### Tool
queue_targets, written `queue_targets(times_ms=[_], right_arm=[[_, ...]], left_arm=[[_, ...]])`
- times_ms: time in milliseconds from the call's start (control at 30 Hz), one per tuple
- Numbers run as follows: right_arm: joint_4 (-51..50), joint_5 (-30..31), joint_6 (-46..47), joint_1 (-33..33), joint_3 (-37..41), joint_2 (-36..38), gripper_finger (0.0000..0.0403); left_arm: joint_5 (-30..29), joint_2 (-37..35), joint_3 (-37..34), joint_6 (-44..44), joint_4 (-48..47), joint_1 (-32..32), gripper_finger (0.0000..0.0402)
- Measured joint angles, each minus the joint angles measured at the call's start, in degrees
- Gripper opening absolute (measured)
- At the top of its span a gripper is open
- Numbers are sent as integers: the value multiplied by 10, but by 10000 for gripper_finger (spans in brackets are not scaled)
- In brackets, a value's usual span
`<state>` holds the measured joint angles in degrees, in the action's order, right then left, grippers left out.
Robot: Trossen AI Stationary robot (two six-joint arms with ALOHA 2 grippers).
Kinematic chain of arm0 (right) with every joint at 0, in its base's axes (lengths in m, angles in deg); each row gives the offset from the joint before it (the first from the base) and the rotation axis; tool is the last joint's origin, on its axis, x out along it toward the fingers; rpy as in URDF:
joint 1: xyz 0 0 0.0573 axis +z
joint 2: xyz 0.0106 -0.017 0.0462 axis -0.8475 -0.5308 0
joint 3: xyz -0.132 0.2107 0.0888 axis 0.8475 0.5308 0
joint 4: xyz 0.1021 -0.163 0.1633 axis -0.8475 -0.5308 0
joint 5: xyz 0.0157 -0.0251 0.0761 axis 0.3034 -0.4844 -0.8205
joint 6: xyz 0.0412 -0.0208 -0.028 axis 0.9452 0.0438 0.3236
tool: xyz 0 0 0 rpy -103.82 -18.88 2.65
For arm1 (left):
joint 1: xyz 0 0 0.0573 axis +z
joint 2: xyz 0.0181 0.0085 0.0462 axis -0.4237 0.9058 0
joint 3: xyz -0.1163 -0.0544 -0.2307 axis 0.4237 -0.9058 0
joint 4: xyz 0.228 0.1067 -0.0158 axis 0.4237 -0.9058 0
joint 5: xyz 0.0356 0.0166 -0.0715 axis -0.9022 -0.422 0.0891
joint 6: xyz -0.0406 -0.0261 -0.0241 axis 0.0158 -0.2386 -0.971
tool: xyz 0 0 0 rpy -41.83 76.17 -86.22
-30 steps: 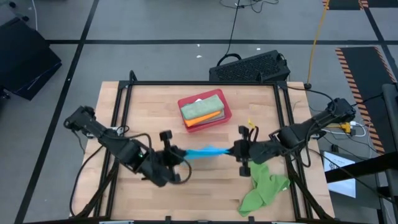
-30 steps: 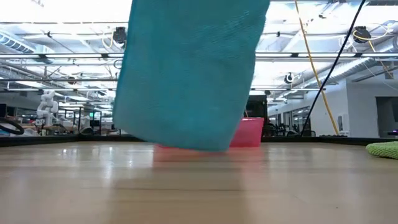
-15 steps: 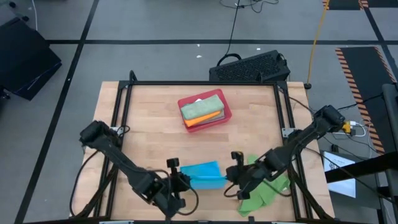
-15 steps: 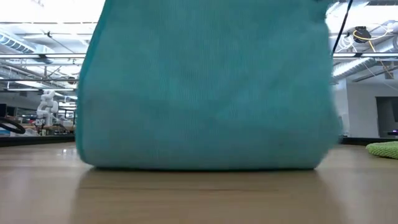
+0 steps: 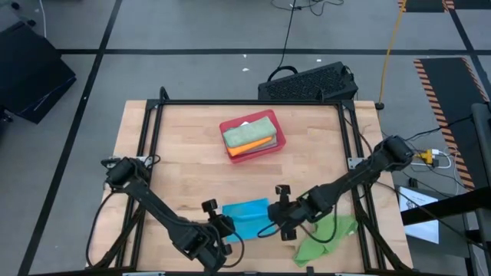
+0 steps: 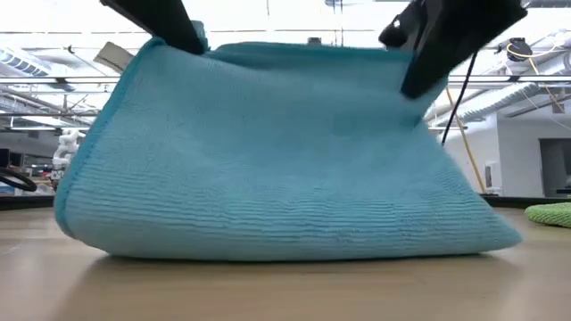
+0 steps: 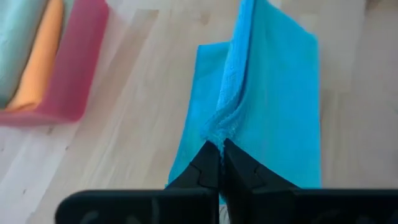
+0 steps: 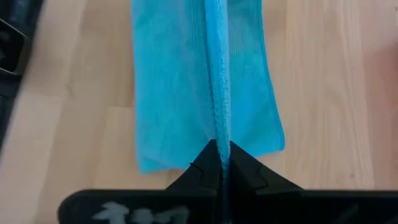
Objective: Fold microfiber towels
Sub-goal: Fold the blue microfiber cloth
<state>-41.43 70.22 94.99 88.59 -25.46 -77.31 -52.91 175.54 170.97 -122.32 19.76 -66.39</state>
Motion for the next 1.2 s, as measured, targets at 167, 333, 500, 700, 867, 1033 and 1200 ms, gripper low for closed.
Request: queue_targets(times_ms=[167,333,500,700,867,1033,1200], right_arm=[[4,7,-15,-10,0,-17,0],[-2,16,-27,-17,0,-23,0],[7,17,-40,-18,0,-22,0],[72,16,-69,-24,18,-23,0],[77,-1,-69,-26,23,-20,0],[94,-29,-68,-24,23,-18,0],[83,-25,-68,-35,23,-18,0]], left_arm=[[-3,2,0,-34,-12,-1,10],[1,2,-20,-38,17,8,8],[25,2,-64,-62,60,11,7],[29,1,-79,-76,51,5,9],[30,-20,-69,-52,57,-4,6],[20,-36,-68,-38,52,-11,8],[17,-30,-82,-29,70,6,7]])
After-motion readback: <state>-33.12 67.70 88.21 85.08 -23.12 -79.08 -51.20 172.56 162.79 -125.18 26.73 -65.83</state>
